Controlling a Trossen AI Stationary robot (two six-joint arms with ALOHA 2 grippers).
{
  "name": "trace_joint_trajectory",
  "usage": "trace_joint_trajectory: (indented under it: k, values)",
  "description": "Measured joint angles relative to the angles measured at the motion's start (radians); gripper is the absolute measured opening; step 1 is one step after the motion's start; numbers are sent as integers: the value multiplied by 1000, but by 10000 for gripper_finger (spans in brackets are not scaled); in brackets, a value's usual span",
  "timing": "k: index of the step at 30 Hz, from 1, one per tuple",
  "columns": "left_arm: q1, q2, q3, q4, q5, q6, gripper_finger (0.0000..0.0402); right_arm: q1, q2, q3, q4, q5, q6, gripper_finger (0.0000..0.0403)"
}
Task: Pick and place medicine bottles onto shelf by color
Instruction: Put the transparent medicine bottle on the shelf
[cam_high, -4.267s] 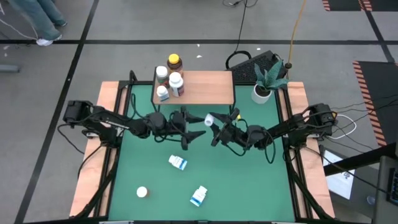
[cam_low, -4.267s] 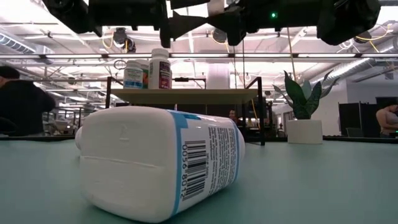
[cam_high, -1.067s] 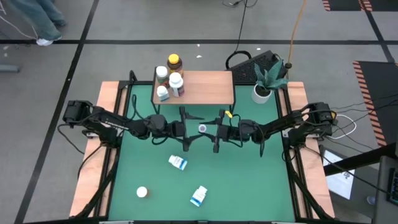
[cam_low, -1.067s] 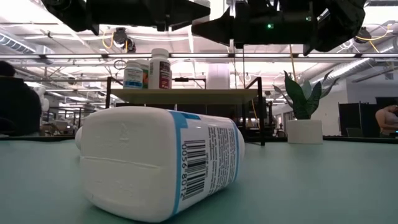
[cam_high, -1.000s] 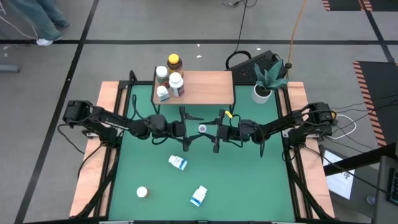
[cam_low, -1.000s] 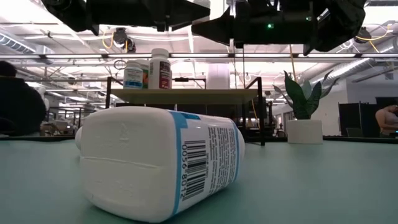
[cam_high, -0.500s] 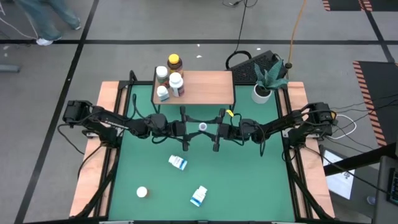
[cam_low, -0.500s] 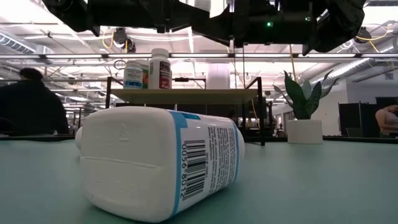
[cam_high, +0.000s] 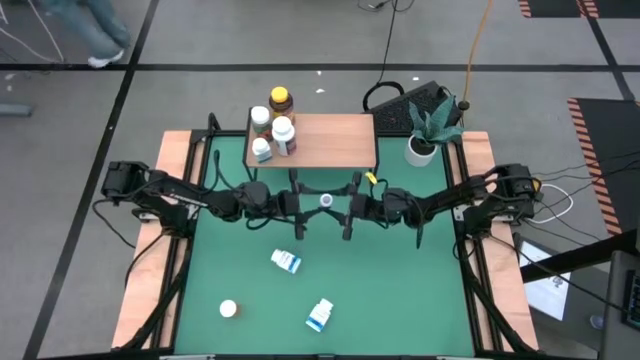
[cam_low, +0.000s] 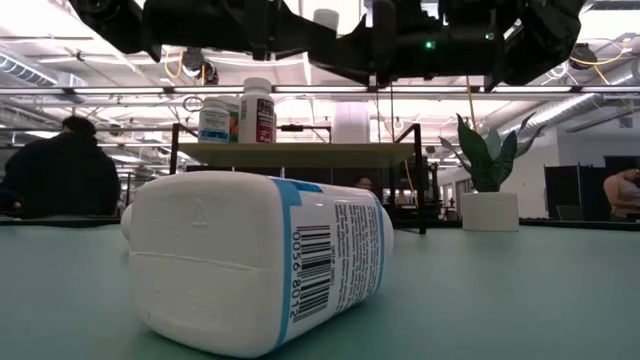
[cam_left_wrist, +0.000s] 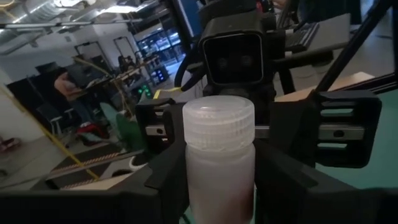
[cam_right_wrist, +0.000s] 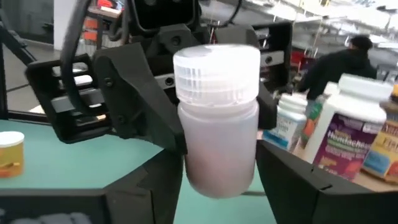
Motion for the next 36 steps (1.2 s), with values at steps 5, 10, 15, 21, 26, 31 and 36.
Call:
trace_joint_trajectory:
  k: [5, 10, 15, 21, 26, 31, 36]
  values:
    - [-1, 0, -1, -1, -50, -3, 155, -41, 0, 0, -23, -126, 103, 219]
    - [0, 0, -1, -4, -97, -5, 154, -85, -1, 1, -67, -181, 205, 232]
    - [0, 0, -1, -4, -154, -6, 165, -120, -1, 1, -100, -182, 216, 233]
    - [1, 0, -1, -24, -256, -12, 155, -140, -28, 1, -168, -182, 237, 233]
    - [1, 0, -1, -42, -269, 0, 156, -142, -95, 0, -327, -184, 220, 233]
    - [1, 0, -1, -50, -269, -1, 164, -142, -193, 0, -399, -183, 167, 233]
    - [1, 0, -1, -56, -268, -31, 159, -108, -253, 0, -382, -183, 19, 233]
